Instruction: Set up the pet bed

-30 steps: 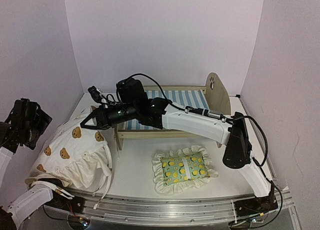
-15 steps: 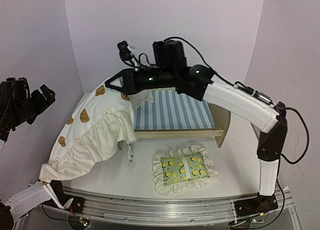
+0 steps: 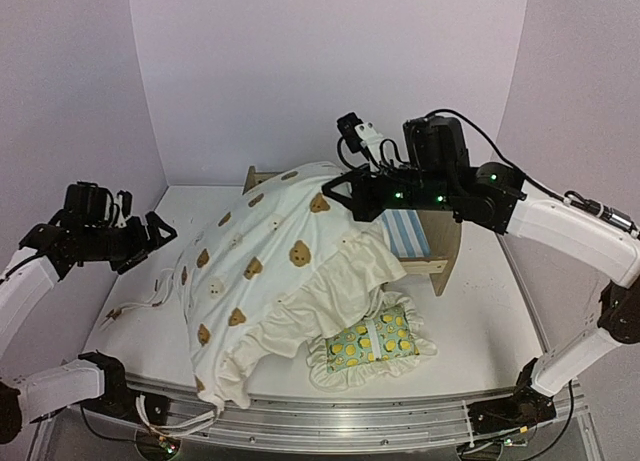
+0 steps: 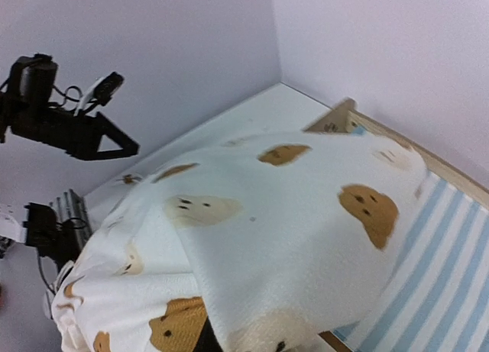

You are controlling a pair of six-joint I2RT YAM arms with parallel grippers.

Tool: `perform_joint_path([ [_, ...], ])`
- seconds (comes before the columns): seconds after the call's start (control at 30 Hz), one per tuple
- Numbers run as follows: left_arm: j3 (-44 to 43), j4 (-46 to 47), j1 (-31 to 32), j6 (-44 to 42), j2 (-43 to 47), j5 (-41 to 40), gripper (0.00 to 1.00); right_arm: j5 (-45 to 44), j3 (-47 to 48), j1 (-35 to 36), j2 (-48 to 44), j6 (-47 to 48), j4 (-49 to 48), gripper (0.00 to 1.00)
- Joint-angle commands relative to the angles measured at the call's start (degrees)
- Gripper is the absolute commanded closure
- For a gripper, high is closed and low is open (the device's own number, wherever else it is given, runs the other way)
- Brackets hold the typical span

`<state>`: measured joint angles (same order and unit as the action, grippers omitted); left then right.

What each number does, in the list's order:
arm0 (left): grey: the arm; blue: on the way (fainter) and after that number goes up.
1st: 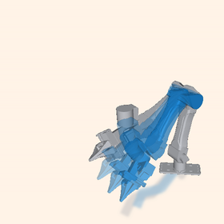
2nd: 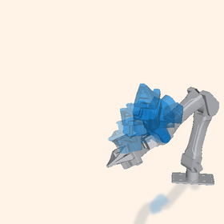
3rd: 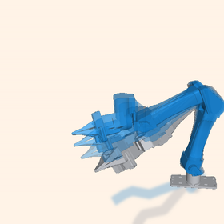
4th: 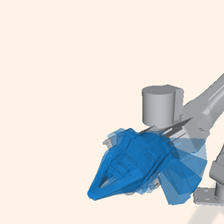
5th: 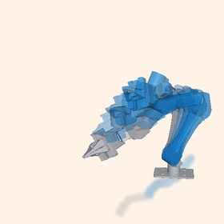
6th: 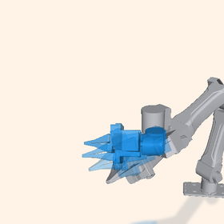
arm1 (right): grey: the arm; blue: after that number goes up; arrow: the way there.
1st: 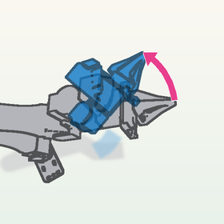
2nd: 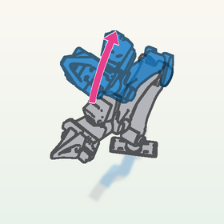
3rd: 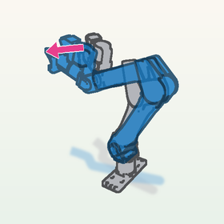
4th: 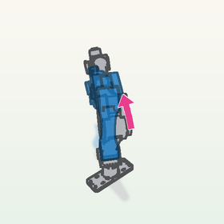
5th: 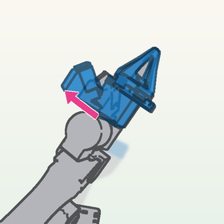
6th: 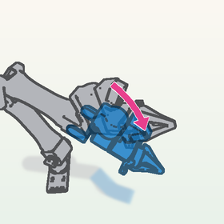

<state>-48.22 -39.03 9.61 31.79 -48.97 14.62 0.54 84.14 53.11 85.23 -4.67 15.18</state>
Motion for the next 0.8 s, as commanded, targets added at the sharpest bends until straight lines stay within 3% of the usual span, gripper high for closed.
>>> perform_joint_path([
  [0.0,3.7,3.5,0.3,1.1,-1.2,7.3,0.00,-7.8,-3.9,-2.3,-2.5,-1.7,-3.1,1.00],
  [0.13,3.9,-0.6,1.8,2.3,-1.5,7.5,0.00,-10.7,-5.9,-3.2,-2.2,-1.7,-3.1,1.00],
  [0.3,7.9,-1.0,8.1,7.2,1.1,5.6,0.01,-12.4,-7.4,-4.6,-1.6,-2.8,-3.1,1.00],
  [0.5,14.5,5.8,15.4,13.7,1.0,4.5,0.01,-17.8,-10.4,-5.3,-1.8,-1.7,-3.1,1.00],
  [0.77,20.8,24.5,28.8,23.3,-3.1,2.0,0.00,-21.2,-16.8,-8.0,-1.9,-4.4,-3.0,1.00],
])
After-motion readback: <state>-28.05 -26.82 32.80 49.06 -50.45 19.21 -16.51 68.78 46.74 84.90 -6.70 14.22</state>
